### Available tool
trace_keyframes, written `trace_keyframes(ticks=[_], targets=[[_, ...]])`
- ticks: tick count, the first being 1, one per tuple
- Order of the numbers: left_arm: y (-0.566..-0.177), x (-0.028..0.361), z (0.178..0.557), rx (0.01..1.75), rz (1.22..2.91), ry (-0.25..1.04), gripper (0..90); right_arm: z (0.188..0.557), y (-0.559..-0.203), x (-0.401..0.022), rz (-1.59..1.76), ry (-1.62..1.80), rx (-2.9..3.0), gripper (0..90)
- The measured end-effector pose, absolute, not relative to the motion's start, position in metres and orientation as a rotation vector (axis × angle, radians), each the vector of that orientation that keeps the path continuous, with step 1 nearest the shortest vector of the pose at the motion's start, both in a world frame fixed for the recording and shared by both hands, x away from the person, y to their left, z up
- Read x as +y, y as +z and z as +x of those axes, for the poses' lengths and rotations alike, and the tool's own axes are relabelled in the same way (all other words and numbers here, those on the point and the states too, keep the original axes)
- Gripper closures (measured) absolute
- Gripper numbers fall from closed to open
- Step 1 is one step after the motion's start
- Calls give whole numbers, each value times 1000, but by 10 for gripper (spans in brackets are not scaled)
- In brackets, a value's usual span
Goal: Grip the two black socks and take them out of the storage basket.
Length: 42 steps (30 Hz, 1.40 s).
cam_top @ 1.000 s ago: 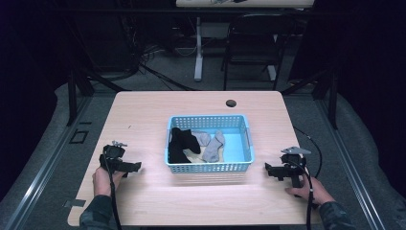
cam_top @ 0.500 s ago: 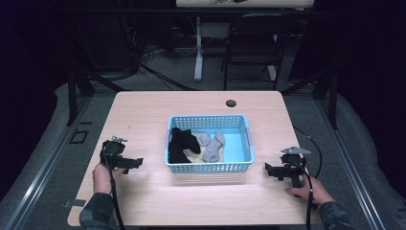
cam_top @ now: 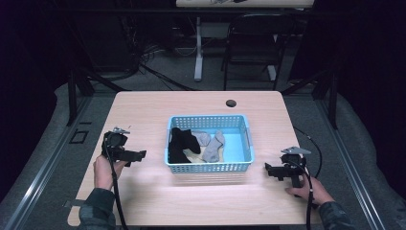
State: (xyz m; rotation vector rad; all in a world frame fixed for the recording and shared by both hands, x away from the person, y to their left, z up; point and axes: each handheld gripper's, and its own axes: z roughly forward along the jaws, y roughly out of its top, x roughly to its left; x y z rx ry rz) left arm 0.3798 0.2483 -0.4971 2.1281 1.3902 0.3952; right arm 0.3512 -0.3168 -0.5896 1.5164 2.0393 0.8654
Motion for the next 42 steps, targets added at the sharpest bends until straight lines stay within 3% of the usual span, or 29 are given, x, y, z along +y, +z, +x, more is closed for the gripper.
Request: trace_keyframes(ticks=[12,27,30,35,42], targets=[[-472,225,377,1323,2154,392,1,351,-590,-317,1517,865,2039,0],[-441,162,393,1102,2250,353,34,351,-590,-317,1516,865,2040,0],[-438,153,400,1079,2267,342,100,351,-590,-317,1516,865,2040,0],[-441,141,414,1058,2316,295,287,351,-590,-317,1515,865,2040,0],[-450,130,428,1049,2412,275,370,351,-590,-317,1516,866,2040,0]])
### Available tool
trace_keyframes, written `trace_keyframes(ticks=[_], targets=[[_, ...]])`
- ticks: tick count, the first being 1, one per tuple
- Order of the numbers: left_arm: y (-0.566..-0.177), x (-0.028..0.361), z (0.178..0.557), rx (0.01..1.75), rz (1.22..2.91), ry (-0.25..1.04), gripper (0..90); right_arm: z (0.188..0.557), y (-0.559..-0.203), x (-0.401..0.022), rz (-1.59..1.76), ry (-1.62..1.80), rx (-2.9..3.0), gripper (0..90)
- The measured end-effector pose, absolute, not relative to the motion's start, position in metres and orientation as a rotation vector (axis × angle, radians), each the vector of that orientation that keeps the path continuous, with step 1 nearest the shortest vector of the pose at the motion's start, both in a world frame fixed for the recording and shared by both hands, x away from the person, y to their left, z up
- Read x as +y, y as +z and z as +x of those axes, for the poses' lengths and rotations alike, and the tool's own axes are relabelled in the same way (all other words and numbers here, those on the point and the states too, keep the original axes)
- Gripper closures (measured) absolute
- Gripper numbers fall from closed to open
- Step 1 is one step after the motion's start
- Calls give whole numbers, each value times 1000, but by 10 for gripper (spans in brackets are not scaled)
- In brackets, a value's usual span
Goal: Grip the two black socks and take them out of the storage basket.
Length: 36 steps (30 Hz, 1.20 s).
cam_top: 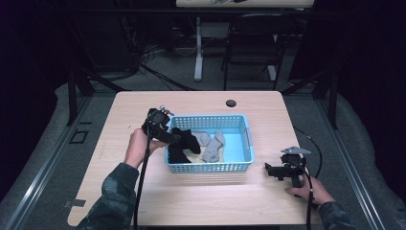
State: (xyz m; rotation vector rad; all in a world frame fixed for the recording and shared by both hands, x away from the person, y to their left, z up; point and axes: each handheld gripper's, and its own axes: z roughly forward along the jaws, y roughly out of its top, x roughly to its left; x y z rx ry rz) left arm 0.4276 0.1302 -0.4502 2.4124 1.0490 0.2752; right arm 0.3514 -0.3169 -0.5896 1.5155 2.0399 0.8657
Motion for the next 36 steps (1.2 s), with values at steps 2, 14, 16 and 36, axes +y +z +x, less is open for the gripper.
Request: trace_keyframes(ticks=[2,14,16,36], targets=[[-453,127,431,1046,2433,270,393,351,-590,-317,1516,865,2040,0],[-467,109,442,1062,2530,264,547,351,-590,-317,1516,866,2040,0],[-467,108,442,1060,2547,287,609,351,-590,-317,1515,866,2040,0],[-450,107,434,1003,2571,303,840,351,-590,-317,1516,865,2040,0]])
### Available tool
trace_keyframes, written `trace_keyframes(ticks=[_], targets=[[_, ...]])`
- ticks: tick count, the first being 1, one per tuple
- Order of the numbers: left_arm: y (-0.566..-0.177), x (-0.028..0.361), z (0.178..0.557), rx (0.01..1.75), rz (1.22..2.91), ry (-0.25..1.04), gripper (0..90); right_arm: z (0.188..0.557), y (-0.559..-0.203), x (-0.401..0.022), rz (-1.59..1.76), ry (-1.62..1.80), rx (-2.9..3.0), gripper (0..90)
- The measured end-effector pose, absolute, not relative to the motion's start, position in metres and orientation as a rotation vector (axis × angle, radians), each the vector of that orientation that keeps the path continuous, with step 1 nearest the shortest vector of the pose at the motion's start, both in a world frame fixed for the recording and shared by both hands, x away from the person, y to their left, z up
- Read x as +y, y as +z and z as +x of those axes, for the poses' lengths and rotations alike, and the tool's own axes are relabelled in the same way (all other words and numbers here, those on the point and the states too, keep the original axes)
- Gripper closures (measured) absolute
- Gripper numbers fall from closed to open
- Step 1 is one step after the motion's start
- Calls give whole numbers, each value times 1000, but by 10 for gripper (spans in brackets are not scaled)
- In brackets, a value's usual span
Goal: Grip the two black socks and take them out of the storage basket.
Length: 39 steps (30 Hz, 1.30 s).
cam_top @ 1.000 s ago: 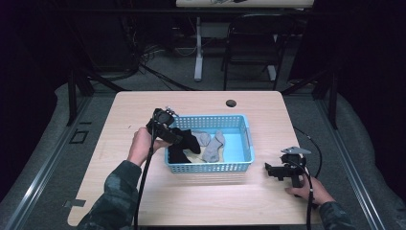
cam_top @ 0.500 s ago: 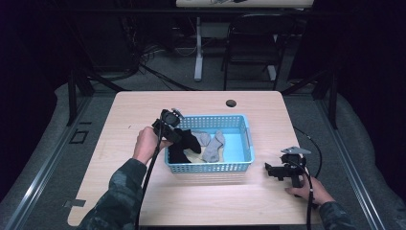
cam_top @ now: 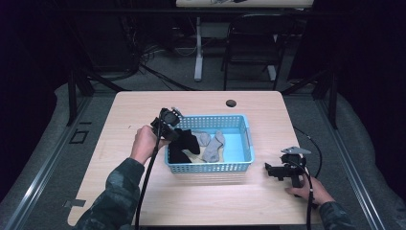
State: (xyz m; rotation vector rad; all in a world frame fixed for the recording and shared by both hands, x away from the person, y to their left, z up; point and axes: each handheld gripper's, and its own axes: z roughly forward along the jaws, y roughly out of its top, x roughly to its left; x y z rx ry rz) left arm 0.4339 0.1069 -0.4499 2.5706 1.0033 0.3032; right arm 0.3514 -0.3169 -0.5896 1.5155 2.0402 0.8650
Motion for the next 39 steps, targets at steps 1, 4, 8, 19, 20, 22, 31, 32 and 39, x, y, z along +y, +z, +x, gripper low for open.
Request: trace_keyframes(ticks=[1,4,8,19,20,22,31,32,39], targets=[[-446,107,433,992,2567,310,840,351,-590,-317,1516,866,2039,0],[-438,107,432,978,2549,320,841,351,-590,-317,1515,865,2040,0],[-431,106,431,976,2528,328,842,351,-590,-317,1516,866,2040,0],[-403,104,432,937,2482,352,842,351,-590,-317,1516,865,2040,0],[-399,104,432,931,2479,349,842,351,-590,-317,1516,865,2040,0],[-394,104,432,922,2472,359,842,351,-590,-317,1516,865,2040,0],[-371,105,433,898,2437,364,842,351,-590,-317,1516,865,2040,0],[-368,105,433,895,2436,369,842,351,-590,-317,1516,865,2040,0],[-351,107,430,886,2413,396,843,351,-590,-317,1516,865,2039,0]])
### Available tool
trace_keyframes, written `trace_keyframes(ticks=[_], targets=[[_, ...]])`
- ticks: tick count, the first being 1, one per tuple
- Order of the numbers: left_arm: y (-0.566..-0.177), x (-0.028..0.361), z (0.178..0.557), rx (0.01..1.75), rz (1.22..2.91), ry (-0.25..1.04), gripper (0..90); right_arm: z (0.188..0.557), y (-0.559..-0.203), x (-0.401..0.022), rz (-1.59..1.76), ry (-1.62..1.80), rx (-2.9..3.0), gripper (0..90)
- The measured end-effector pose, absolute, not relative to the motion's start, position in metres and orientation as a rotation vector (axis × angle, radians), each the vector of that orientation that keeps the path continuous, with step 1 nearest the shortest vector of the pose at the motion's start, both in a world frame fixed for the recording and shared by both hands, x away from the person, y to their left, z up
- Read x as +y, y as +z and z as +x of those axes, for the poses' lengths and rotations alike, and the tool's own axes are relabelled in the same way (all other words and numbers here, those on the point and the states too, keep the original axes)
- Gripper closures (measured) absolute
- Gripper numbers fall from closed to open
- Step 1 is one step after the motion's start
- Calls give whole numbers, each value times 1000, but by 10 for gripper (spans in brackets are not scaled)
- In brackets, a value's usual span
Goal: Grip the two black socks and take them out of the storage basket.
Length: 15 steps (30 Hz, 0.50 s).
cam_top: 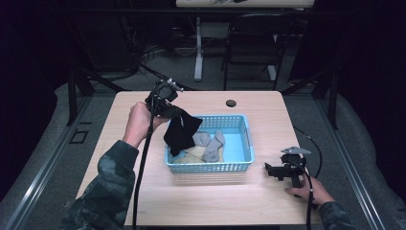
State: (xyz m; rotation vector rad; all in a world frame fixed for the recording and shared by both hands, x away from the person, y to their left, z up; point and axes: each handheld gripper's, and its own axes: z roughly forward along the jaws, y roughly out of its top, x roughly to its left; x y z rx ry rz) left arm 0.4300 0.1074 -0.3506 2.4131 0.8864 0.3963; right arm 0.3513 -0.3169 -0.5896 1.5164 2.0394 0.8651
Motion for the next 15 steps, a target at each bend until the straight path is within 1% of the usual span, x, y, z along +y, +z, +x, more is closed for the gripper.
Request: trace_keyframes(ticks=[7,15], targets=[[-328,126,422,900,2361,435,843,351,-590,-317,1517,865,2040,0],[-318,147,418,933,2329,458,844,351,-590,-317,1516,865,2039,0]])
